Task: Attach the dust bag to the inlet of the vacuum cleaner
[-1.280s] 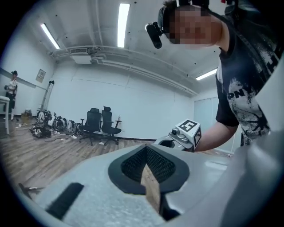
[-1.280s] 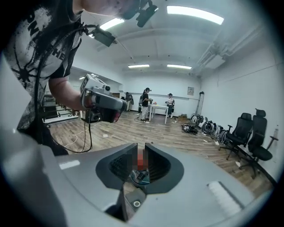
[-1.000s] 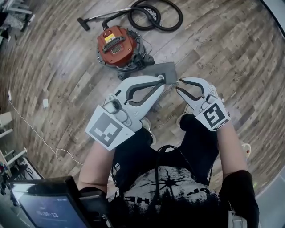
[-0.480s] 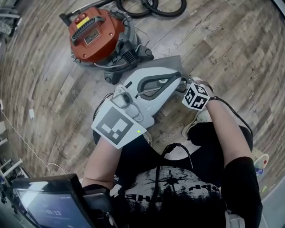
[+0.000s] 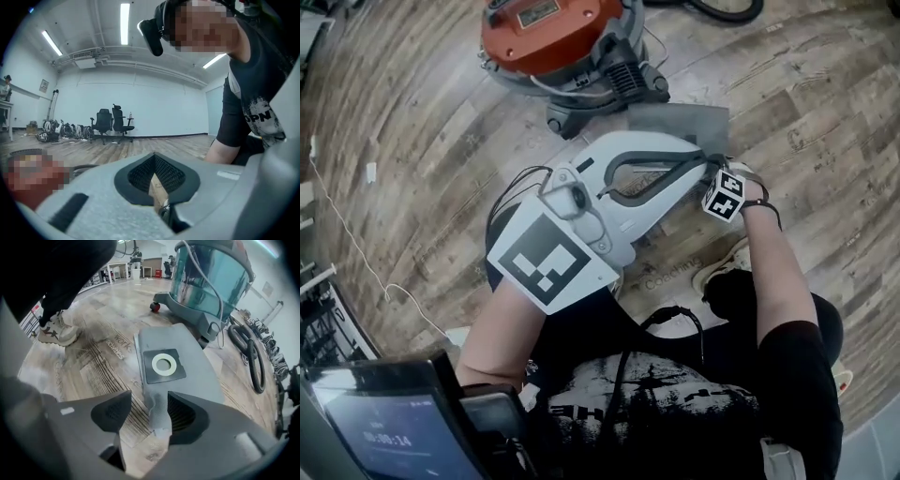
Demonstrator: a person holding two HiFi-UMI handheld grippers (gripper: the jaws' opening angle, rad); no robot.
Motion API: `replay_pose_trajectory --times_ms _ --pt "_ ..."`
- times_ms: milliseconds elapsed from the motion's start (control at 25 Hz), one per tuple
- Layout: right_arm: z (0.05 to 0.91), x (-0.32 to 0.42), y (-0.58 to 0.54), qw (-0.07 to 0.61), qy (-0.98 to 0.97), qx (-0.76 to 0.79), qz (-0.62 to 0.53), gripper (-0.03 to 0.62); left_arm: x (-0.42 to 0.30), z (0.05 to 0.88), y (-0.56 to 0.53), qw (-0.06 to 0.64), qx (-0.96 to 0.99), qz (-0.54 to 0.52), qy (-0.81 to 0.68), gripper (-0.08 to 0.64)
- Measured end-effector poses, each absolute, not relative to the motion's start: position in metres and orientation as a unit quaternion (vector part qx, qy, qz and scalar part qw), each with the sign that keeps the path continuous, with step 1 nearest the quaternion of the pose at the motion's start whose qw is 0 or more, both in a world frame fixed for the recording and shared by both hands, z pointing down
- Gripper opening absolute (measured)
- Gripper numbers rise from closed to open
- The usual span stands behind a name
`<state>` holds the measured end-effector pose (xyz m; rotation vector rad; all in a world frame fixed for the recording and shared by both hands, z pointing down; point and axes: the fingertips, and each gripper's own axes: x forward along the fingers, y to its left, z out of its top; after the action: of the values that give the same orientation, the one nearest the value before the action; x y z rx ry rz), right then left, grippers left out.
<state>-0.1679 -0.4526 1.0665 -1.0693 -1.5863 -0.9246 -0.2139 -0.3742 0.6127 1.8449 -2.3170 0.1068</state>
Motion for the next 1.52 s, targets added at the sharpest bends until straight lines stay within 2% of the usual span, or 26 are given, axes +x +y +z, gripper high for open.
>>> replay_pose_trajectory --times_ms 440,640,760,1040,1360,1520 --pt "1.106 -0.176 -0.460 0.518 -0.613 -0.442 -0.400 0.254 -0.211 0.661 -0.351 0.106 0.607 0.061 -0.785 0.004" --pt "1.111 -0.181 -0.460 0.524 -0.602 -0.424 -0.427 0.150 -0.214 0.666 -0.345 0.131 0.588 0.044 -0.797 0.003" --pt "1.104 -0.175 -0.458 0.521 -0.595 -0.439 -0.426 0.095 -0.218 0.656 -0.349 0.116 0.592 0.048 -0.796 0.003" --pt "1.055 -0.187 -0.459 0.517 -0.599 -0.464 -0.398 0.047 -0.225 0.640 -0.346 0.104 0.601 0.041 -0.792 0.003" --pt "0.978 -0.192 -0.459 0.487 -0.610 -0.478 -0.403 0.038 -0.224 0.647 -0.340 0.097 0.621 0.067 -0.775 0.004" --pt "0.931 -0.209 -0.451 0.480 -0.640 -0.481 -0.358 0.037 -0.229 0.650 -0.342 0.099 0.620 0.071 -0.775 0.003"
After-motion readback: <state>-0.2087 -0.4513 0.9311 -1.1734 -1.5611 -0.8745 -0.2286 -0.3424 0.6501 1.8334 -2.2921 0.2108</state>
